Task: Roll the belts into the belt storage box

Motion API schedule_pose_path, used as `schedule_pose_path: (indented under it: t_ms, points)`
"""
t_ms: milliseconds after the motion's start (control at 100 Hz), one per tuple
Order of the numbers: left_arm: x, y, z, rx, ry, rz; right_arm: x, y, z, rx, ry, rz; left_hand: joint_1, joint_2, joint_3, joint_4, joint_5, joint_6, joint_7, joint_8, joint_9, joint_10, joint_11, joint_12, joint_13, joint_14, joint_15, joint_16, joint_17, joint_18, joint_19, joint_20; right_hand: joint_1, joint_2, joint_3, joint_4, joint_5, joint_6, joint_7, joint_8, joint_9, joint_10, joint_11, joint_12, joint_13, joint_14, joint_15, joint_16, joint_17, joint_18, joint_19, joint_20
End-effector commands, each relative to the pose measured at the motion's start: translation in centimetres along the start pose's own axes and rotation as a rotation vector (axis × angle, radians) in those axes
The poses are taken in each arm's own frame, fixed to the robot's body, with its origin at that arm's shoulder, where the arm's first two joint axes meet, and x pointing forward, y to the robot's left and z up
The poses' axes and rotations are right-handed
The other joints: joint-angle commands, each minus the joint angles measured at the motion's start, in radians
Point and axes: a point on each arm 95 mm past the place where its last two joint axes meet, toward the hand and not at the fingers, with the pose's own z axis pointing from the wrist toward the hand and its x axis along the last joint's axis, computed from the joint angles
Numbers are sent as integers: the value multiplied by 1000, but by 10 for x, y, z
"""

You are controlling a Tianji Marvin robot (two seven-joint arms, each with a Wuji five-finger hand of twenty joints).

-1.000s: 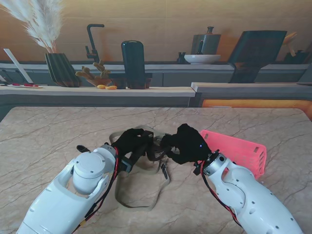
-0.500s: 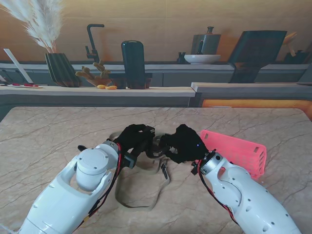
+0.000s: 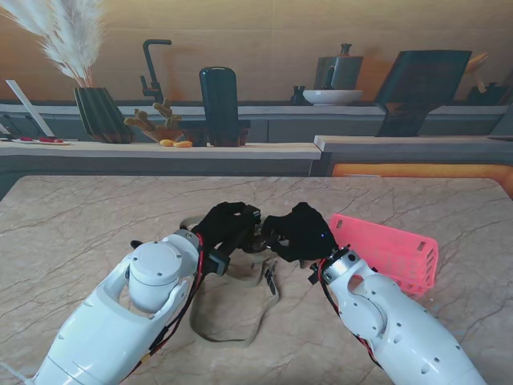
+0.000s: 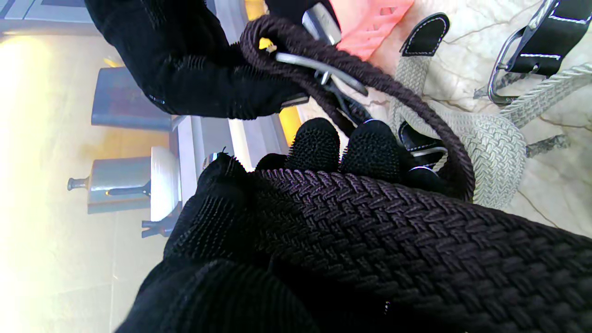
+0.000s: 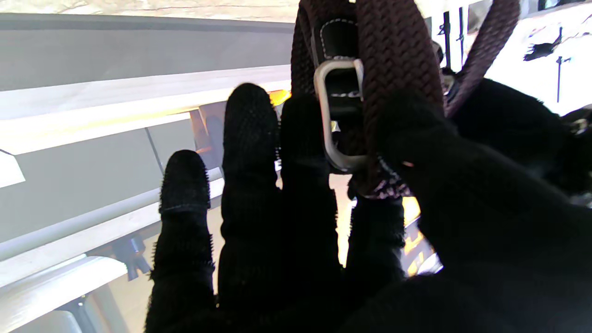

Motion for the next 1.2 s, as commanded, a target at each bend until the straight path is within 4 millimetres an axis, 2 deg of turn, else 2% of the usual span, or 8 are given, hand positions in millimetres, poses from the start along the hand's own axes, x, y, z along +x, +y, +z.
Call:
schedule_pose_path:
  t_ms: [0, 270, 440, 520, 680, 840, 990, 1190]
  points:
    - [-1, 6, -2, -7, 7, -5, 3, -3, 4, -7, -12, 29, 47, 46, -8, 33, -18, -43, 2, -27, 27, 1, 49, 17, 24, 9, 28, 21, 0, 27, 54, 21, 47, 102, 35, 19, 42, -137, 138, 30, -3, -11, -3, 5, -26, -19, 26, 14, -28, 14, 2, 7]
    - [-5, 6, -1, -1, 14, 20, 1, -10, 8, 4, -78, 94, 31, 51, -8, 32, 9, -74, -41, -55, 16, 12, 58, 30, 6, 25, 42, 42, -29, 36, 55, 33, 34, 119, 14, 20, 33, -196, 139, 48, -22, 1, 13, 12, -47, -14, 40, 13, -37, 15, 2, 7]
    - [-5, 6, -3, -17, 40, 46, -1, -16, 10, 10, -152, 156, 23, 49, -8, 32, 9, -68, 14, 2, 12, 10, 59, 37, 2, 20, 41, 51, -30, 33, 55, 38, 17, 136, -14, 31, 24, -227, 117, 58, -254, 54, 85, 108, -233, 10, 66, 37, -99, 13, -22, 16]
    - [-4, 7, -4, -25, 45, 42, -2, -18, 10, 10, -172, 170, 22, 49, -8, 32, 6, -66, 17, 3, 9, 10, 56, 38, -1, 23, 38, 51, -34, 32, 51, 38, 13, 138, -17, 33, 21, -229, 115, 55, -381, 78, 104, 114, -331, 25, 56, 28, -131, 9, -33, 20]
    - [-4, 7, -6, -23, 56, 42, -4, -19, 9, 5, -182, 185, 22, 47, -6, 33, 9, -64, 22, 5, 11, 10, 55, 39, 2, 22, 37, 53, -32, 34, 50, 38, -5, 130, -4, 36, 22, -242, 121, 34, -535, 105, 36, 13, -451, 26, -122, -105, -169, -3, -74, 13]
    - [-1, 5, -5, -23, 69, 29, -4, -20, 8, -1, -169, 219, -2, 44, -7, 36, 18, -56, 61, 39, 24, 1, 73, 51, 17, 15, 55, 65, -22, 29, 61, 44, -26, 110, 21, 41, 31, -252, 125, 17, -582, 96, -35, -51, -523, 4, -317, -250, -165, -28, -137, -20]
    - [2, 2, -2, -32, 75, 7, -3, -21, 9, -4, -145, 252, -38, 66, -5, 35, 29, -46, 95, 99, 42, -7, 121, 83, 39, 10, 104, 95, -18, 28, 84, 57, -37, 97, 35, 40, 41, -267, 126, 11, -608, 118, -81, -82, -557, -5, -353, -301, -156, -51, -178, -42]
    - [5, 0, 2, -84, 90, -22, -1, -22, 11, -24, -101, 306, -139, 103, -10, 39, 85, -30, 152, 208, 91, -33, 225, 134, 94, 2, 202, 136, -4, 25, 116, 75, -48, 70, 69, 38, 58, -274, 130, 6, -597, 81, -98, -91, -551, -41, -352, -337, -120, -95, -212, -63]
